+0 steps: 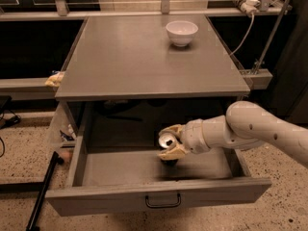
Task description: Pick pepsi can from top drawer and place on counter
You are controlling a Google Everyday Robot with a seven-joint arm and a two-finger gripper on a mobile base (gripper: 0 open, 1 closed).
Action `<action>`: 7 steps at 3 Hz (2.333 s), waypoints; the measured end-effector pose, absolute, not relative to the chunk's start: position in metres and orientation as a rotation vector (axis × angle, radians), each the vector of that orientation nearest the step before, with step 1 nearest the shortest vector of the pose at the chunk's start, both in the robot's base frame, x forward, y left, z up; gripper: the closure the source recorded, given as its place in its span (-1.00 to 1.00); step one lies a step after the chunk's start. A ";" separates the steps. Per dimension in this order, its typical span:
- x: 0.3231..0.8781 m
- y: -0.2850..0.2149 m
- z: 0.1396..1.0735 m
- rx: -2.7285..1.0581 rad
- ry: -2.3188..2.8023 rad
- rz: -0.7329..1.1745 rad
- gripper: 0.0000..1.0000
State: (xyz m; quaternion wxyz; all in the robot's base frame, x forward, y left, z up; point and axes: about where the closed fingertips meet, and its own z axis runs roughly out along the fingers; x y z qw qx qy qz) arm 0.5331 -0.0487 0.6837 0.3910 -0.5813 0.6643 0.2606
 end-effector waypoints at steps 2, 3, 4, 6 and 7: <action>0.528 -0.053 0.779 -1.409 1.752 0.712 1.00; 0.540 -0.054 0.845 -1.386 1.804 0.674 1.00; 0.560 -0.047 0.923 -1.411 1.807 0.566 1.00; 0.572 -0.039 0.959 -1.405 1.770 0.534 1.00; 0.595 -0.038 0.957 -1.389 1.759 0.526 1.00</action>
Offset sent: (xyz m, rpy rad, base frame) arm -0.0045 -0.0101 0.1613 0.0404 0.1336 -0.0953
